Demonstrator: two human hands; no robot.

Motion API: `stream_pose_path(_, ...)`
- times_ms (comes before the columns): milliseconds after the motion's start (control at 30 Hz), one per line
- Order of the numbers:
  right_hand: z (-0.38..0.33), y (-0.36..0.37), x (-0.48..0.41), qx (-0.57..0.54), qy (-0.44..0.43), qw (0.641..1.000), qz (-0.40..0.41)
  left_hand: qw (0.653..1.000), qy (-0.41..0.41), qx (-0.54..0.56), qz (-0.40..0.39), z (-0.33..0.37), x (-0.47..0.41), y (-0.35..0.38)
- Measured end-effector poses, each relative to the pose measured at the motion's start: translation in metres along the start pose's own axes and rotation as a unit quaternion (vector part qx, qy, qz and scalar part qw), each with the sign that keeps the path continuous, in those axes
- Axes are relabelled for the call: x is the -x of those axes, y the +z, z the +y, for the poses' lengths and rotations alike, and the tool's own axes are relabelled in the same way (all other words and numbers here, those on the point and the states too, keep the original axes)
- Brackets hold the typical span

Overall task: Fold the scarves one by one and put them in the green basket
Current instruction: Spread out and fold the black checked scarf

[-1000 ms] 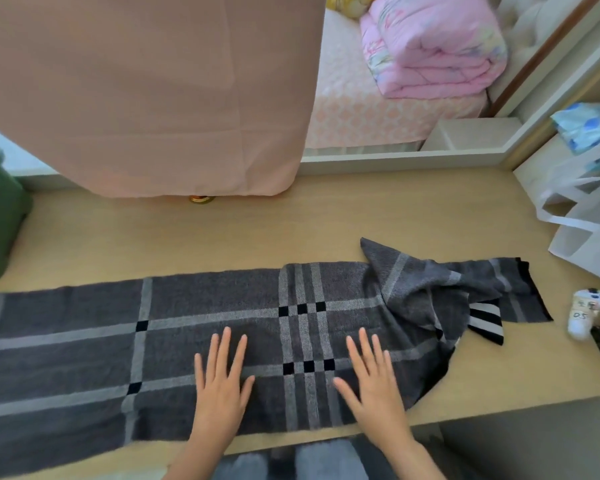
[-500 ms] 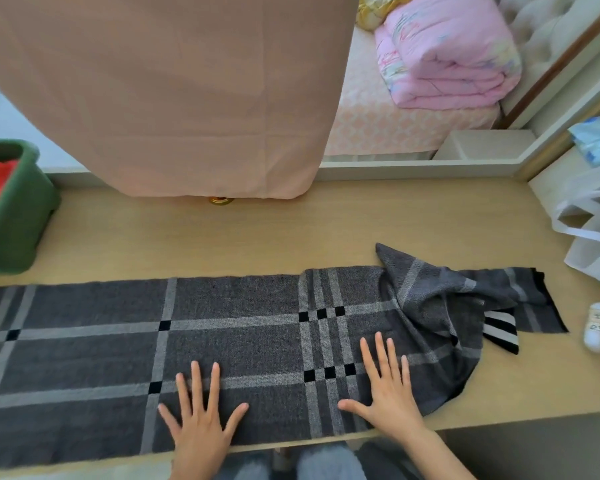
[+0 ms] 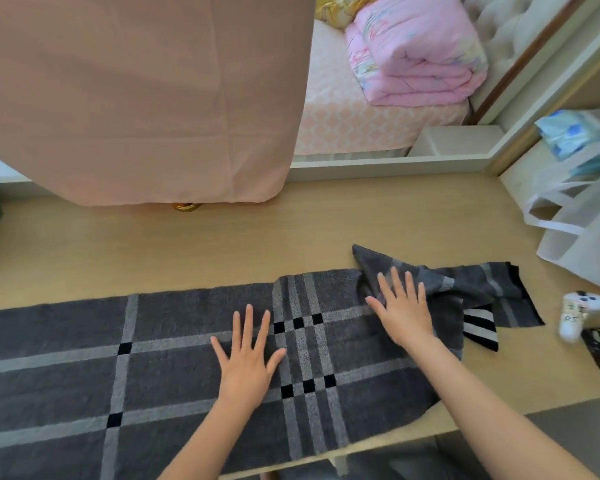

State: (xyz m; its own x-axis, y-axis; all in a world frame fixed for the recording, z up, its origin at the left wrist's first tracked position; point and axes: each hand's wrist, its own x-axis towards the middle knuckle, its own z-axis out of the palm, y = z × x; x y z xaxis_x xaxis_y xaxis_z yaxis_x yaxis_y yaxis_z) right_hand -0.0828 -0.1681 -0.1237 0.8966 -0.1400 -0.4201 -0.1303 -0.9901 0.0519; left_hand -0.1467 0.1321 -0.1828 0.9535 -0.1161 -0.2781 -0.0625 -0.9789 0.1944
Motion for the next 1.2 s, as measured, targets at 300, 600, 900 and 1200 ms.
stream_pose_path(300,0.069,0.013,-0.007,-0.093,0.107,0.99,-0.002,1.0,0.003,-0.026,0.01,-0.001,-0.005,0.015)
stream_pose_path(600,0.104,0.032,0.057,-0.334,0.267,0.879,0.211,0.997,0.071,-0.03,0.031,0.039,-0.01,0.003)
stream_pose_path(900,0.123,0.036,0.051,-0.518,0.37,0.737,0.229,0.972,0.208,-0.094,-0.056,0.117,-0.018,0.018)
stream_pose_path(1200,0.157,0.05,0.098,-0.525,0.459,0.649,0.306,0.968,0.208,-0.105,-0.091,0.122,-0.019,0.021)
